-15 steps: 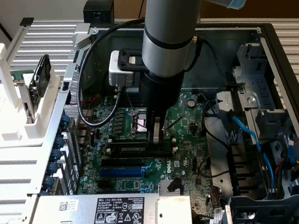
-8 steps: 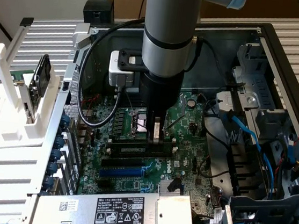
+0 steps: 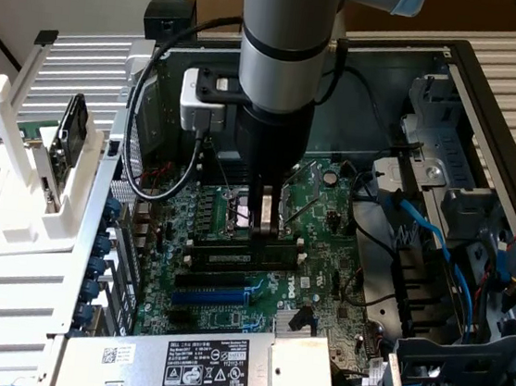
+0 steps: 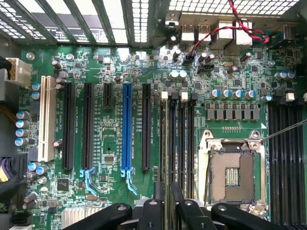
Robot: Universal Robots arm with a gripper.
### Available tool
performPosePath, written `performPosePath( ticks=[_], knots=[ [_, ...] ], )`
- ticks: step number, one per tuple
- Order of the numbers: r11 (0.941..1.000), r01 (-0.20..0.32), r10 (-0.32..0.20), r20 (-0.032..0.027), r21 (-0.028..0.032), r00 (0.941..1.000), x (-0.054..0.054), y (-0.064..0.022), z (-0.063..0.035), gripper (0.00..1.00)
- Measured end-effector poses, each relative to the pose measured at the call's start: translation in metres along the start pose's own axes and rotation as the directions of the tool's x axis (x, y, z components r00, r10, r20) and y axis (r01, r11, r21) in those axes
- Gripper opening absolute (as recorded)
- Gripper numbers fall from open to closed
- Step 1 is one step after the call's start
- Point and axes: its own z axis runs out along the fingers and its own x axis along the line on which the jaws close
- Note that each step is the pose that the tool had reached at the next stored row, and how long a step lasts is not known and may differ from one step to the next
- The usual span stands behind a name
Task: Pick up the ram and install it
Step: 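Insert the ram into the slot, then press down the ram until it locks into place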
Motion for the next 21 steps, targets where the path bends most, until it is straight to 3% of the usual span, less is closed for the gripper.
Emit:
performPosePath(
  ticks=[2, 15, 17, 21],
  knots=[
    [1.0000, 0.000, 0.000, 0.0002, 0.0038, 1.0000, -0.0003, 0.0022, -0.0021, 0.20],
    [1.0000, 0.000, 0.000, 0.0000, 0.0038, 1.0000, -0.0003, 0.0022, -0.0022, 0.20],
    [1.0000, 0.000, 0.000, 0.0000, 0.0038, 1.0000, -0.0003, 0.0022, -0.0021, 0.10],
    [1.0000, 0.000, 0.000, 0.0000, 0.0038, 1.0000, -0.0003, 0.0022, -0.0021, 0.10]
  ],
)
